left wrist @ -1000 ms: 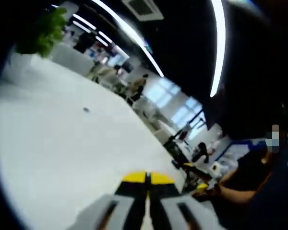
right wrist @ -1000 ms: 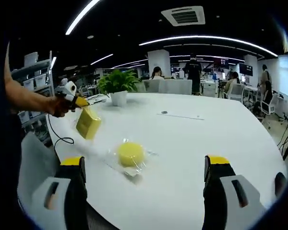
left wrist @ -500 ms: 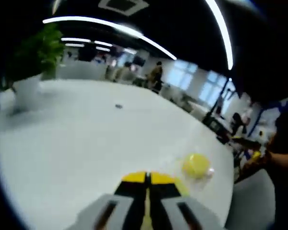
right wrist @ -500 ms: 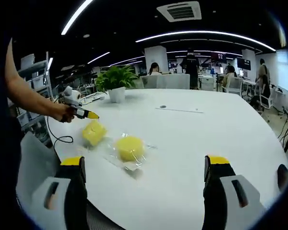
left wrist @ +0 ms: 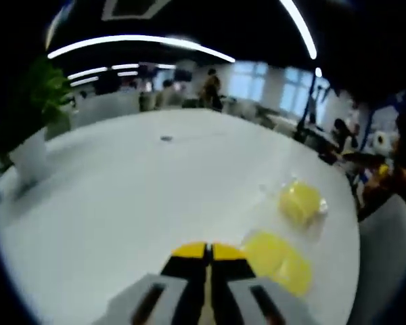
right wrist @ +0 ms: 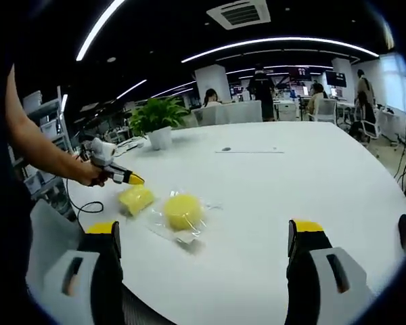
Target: Compare the silicone blocks by pressing each to a similar depth, holding the contact briefly, and releasing to observe deformation and rebound differences across the visible hardness samples.
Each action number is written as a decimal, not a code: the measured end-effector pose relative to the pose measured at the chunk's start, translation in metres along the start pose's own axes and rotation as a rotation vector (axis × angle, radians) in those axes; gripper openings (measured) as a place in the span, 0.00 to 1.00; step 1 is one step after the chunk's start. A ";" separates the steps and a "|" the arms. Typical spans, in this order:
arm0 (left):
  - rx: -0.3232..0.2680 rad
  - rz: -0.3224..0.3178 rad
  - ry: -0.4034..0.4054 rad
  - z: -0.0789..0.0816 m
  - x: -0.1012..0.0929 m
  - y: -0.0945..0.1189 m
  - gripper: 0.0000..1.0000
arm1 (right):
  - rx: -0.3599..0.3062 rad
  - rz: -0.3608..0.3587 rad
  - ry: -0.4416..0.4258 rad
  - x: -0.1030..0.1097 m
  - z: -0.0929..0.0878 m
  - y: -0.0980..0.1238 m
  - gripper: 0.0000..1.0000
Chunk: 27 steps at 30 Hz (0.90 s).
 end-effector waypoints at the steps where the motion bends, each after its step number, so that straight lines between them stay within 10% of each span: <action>1: 0.005 -0.001 0.014 -0.001 0.001 -0.001 0.00 | 0.008 0.003 0.002 0.001 -0.001 -0.001 0.97; 12: 0.134 0.039 -0.097 0.005 0.003 -0.004 0.02 | 0.023 0.031 0.014 0.005 0.002 -0.005 0.97; 15: 0.122 0.147 -0.179 0.010 0.015 -0.001 0.24 | 0.006 0.037 0.019 0.007 0.006 -0.006 0.97; 23: -0.085 0.061 -0.057 0.028 0.011 0.031 0.94 | 0.026 -0.012 0.140 -0.001 0.010 -0.008 0.96; 27: -0.195 0.036 0.036 0.034 0.008 0.056 1.00 | 0.002 -0.010 0.085 -0.005 0.017 -0.008 0.96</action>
Point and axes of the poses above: the point that each gripper's makers call its tool centre point, and the gripper's own axes: y roughly backward along the fingers, x roughly to its left, z roughly out of its top, the point moved 9 cm from there along y, roughly backward along the fingers, and after that the axes turned 9 degrees about -z, right-handed, at the moved point
